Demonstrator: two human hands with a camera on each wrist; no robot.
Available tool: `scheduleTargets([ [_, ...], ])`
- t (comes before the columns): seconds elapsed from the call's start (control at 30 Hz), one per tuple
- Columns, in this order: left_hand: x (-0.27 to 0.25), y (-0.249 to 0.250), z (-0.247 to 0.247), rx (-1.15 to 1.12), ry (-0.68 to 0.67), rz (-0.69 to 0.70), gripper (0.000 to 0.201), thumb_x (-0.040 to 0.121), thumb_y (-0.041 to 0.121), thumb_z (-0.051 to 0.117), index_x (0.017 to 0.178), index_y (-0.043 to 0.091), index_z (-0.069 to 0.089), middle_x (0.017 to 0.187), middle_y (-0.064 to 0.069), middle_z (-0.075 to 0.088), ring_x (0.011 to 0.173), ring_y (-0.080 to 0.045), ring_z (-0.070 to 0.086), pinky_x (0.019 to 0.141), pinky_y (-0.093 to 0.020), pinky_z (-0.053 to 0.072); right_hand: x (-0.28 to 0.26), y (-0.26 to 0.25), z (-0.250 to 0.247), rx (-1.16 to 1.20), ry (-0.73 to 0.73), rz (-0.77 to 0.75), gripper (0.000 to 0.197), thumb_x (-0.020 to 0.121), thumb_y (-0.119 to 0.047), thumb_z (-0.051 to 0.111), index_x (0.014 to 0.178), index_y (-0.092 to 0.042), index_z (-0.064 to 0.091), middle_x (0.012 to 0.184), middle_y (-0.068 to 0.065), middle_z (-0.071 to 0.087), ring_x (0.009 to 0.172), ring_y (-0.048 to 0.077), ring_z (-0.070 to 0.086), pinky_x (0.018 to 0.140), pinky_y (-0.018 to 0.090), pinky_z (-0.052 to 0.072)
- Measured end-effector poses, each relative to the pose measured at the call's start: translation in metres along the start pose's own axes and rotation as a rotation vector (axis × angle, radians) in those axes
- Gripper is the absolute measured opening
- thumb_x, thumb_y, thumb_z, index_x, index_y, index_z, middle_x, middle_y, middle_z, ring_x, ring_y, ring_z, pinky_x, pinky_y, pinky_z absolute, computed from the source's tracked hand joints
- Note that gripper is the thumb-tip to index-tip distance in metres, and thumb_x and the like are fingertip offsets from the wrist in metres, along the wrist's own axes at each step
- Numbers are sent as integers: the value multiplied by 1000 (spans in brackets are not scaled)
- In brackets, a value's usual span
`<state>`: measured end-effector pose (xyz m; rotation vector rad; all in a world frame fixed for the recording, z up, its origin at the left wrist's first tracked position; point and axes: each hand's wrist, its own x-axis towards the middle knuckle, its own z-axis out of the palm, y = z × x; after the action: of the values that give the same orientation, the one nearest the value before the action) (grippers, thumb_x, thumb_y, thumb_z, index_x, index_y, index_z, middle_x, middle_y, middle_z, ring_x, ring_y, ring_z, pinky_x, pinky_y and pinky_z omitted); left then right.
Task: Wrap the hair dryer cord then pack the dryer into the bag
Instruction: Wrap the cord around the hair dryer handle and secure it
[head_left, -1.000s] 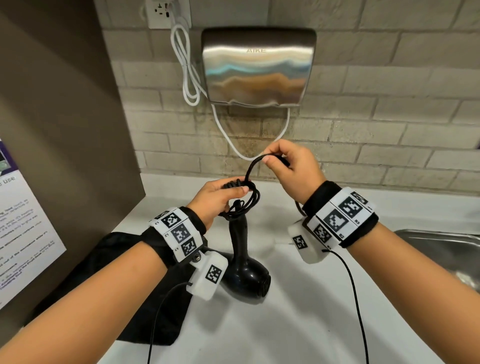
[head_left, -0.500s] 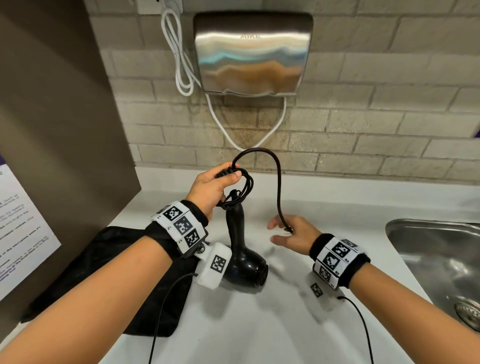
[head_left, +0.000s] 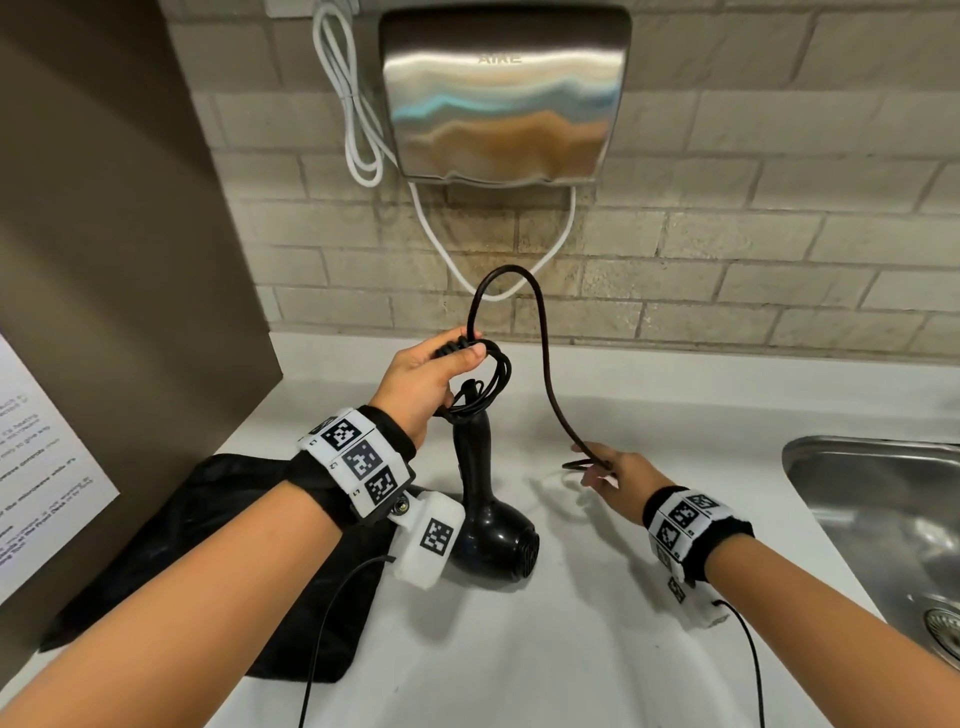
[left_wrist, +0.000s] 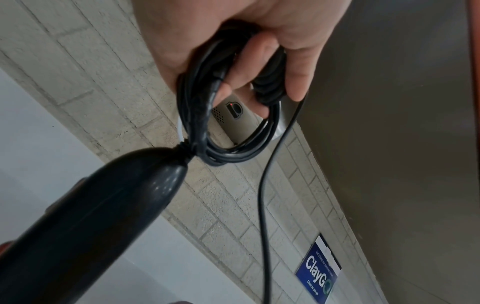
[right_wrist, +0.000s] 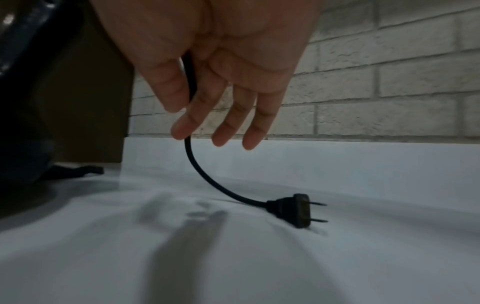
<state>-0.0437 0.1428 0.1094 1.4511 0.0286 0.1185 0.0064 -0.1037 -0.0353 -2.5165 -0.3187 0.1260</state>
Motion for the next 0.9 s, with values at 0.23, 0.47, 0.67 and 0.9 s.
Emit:
scheduleTargets([
  [0.23, 0, 1, 1, 14, -13, -8, 17, 86, 9, 60, 86, 25, 67, 83, -2, 62, 34, -4, 20, 47, -20, 21, 27, 37, -1, -452, -237, 299, 50, 96, -24, 39, 141, -39, 24, 157, 0, 2, 144, 28, -3, 114, 49, 14],
  [0.47, 3, 1, -1, 5, -24, -25, 16, 87, 10, 59, 87, 24, 67, 68, 9, 69, 35, -3, 22, 52, -21, 22, 37, 39, 1, -484, -205, 395, 43, 87, -20, 56, 127, -27, 43, 130, 7, 48, 121, 30, 43, 103, 38, 35],
  [0.67, 8, 1, 2, -17, -25, -22, 16, 86, 9, 58, 86, 22, 67, 70, 6, 67, 35, -3, 23, 54, -24, 21, 46, 31, -5, -527, -157, 372, 38, 91, -13, 39, 121, -27, 56, 126, 7, 54, 128, 27, 36, 108, 36, 31],
  [0.9, 8, -4, 5, 117, -160, 104, 21, 84, -5, 58, 93, 12, 64, 58, 17, 64, 50, 6, 53, 48, -3, 35, 43, -2, -26, 484, 548, 282, 26, 86, 10, 41, 81, -11, 55, 95, 14, 53, 75, 23, 51, 68, 22, 36],
])
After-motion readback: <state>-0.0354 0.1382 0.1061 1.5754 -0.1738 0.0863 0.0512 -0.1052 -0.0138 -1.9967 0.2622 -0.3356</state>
